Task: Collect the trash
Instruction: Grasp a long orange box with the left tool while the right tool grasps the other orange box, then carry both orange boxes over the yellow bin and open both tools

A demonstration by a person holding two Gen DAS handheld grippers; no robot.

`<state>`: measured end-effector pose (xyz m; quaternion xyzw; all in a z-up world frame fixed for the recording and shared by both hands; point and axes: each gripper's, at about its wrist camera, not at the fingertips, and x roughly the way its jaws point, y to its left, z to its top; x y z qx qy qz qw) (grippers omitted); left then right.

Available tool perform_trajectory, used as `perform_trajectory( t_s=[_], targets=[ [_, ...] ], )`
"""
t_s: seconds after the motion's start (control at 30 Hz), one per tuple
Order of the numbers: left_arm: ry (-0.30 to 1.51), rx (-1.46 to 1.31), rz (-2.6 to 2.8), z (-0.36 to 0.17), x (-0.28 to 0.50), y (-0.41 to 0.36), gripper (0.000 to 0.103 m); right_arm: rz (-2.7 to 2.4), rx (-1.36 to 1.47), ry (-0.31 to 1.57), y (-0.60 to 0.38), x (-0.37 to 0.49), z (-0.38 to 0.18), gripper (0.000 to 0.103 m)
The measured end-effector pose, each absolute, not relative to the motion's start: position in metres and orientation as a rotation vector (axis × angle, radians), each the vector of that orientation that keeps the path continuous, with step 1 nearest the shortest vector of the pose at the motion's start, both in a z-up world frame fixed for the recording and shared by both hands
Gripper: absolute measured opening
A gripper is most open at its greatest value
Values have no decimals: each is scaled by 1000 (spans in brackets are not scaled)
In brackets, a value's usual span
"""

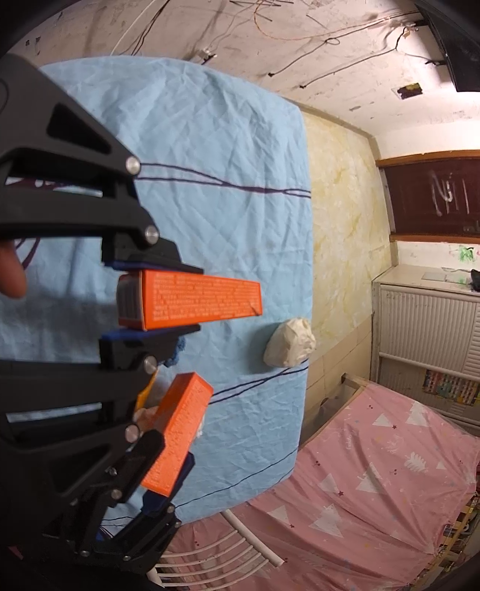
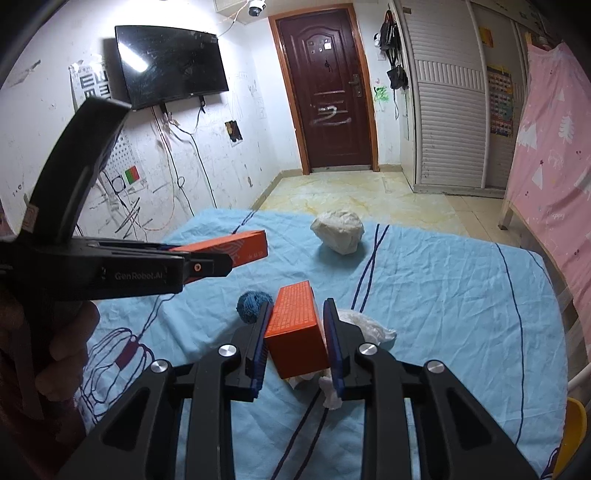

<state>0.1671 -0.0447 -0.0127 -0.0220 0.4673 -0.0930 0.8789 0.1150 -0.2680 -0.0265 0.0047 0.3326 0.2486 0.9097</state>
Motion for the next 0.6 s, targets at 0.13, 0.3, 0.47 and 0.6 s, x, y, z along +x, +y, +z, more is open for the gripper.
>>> perform_trajectory(
  t_s=[0.13,0.3,0.47,0.6],
  targets=[
    [963,-41,-193,-8,165,-49,21,504,24,666,-276,111,-20,21],
    [951,-21,-203,-2,159,-59,22,480,46,645,-290,108,-13,21],
    [936,8,-221,5,153,-78,22,438,89,617,-316,102,-7,21],
    [922,35,-243,12,149,-98,22,400,122,594,-338,97,-3,21]
  ],
)
